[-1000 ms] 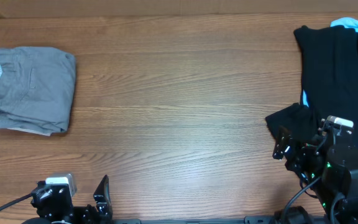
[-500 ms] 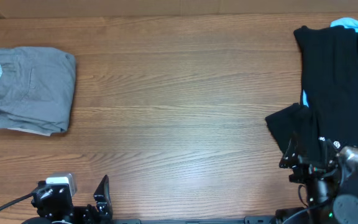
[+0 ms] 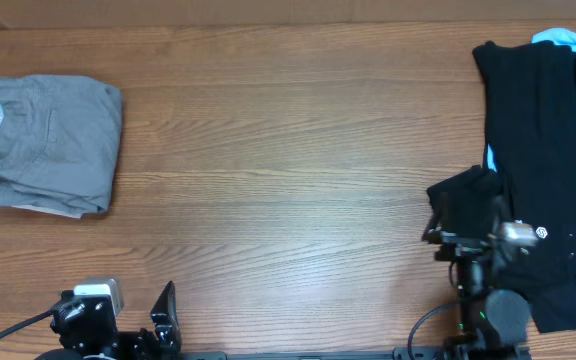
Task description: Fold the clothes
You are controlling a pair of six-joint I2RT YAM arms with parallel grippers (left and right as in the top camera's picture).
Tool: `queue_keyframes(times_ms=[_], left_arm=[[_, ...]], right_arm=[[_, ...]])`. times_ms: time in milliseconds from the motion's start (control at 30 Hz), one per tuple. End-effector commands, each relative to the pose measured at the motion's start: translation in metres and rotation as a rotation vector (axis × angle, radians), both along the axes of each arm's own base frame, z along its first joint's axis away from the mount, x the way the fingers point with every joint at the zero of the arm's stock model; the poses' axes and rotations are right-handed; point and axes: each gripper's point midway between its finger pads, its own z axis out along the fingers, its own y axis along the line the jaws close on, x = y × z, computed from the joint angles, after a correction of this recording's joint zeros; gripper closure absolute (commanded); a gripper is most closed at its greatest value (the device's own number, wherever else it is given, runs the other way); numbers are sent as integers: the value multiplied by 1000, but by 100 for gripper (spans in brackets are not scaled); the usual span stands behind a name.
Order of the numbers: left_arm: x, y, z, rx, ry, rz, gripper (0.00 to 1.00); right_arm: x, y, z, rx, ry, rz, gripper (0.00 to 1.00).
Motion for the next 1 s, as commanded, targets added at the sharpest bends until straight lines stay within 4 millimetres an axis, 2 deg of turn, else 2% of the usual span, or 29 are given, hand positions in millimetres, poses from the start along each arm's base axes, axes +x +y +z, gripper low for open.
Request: queue_keyframes(times_ms=[0, 100, 967], left_arm=[[0, 1, 2, -2, -10, 10, 0], [0, 1, 2, -2, -10, 10, 0], [0, 1, 2, -2, -10, 10, 0]], right_arm=[[2, 6, -10, -9, 22, 37, 0], [2, 6, -15, -11, 41, 37, 0], [2, 6, -15, -11, 41, 37, 0]])
